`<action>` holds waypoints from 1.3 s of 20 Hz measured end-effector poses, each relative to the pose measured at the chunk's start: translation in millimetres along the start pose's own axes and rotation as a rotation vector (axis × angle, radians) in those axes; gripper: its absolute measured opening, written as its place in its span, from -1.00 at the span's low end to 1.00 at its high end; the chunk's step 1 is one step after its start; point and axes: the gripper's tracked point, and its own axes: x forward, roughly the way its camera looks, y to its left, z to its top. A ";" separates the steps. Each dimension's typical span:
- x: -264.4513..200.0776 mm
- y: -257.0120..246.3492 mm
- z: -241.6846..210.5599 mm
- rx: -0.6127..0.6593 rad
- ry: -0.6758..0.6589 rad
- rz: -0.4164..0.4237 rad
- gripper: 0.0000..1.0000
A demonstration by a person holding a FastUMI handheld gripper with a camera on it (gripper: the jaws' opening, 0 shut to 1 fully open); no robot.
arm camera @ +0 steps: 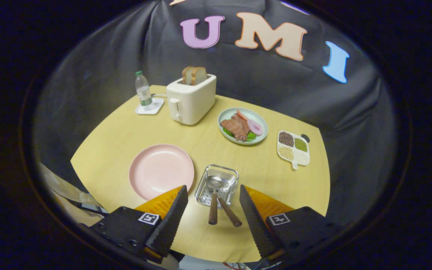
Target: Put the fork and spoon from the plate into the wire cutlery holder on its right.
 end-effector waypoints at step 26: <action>-107.2 52.3 146.6 0.153 -0.753 -0.172 0.80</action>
